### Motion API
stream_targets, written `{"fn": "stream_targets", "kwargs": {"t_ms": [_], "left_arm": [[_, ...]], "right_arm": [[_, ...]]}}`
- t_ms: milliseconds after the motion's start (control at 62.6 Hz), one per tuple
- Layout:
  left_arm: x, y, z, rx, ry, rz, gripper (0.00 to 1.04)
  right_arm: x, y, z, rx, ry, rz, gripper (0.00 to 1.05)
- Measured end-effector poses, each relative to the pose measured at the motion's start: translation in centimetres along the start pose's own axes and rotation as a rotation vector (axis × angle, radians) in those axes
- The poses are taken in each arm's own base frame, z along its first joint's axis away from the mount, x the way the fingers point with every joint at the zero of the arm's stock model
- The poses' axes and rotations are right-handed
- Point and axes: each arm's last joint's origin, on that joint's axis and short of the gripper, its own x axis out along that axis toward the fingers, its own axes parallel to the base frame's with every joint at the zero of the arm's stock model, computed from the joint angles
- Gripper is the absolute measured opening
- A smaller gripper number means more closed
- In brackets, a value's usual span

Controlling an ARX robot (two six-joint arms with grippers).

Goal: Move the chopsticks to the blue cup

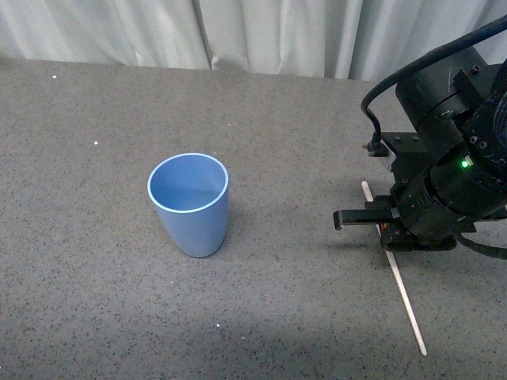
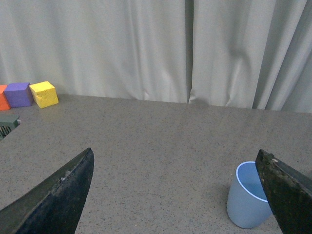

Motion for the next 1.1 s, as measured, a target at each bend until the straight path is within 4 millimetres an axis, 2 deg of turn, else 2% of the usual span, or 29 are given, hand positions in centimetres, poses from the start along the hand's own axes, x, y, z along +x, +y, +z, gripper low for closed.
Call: {"fn": "stream_targets", "kwargs": {"t_ms": [176,351,559,719,846,1102], "left_arm": [[0.0,0.0,0.0,0.0,0.0,0.0,0.98],[0.0,0.0,0.0,0.0,0.0,0.0,0.98],[0.0,0.0,0.0,0.0,0.0,0.0,0.98],[0.0,0.0,0.0,0.0,0.0,0.0,0.98],[0.0,0.0,0.0,0.0,0.0,0.0,0.98],[0.0,0.0,0.0,0.0,0.0,0.0,0.98]], "right_arm": [[-0.5,-0.3,-0.5,0.019,-0.044,0.02,0.01],[-4.2,0.6,0.1,-0.022,-0.301,0.125,0.01],[-9.0,3.7,1.4,-0.144,-0.714,0.396,0.01],[-11.1,6.4,1.7,-0.266,-0.958,0.572,0.01],[-11.5,7.9,1.8,-0.329,-1.045,0.667,0.01],[-10.0,11.7,2.3,-0.44,-1.039,0.779,0.01]]}}
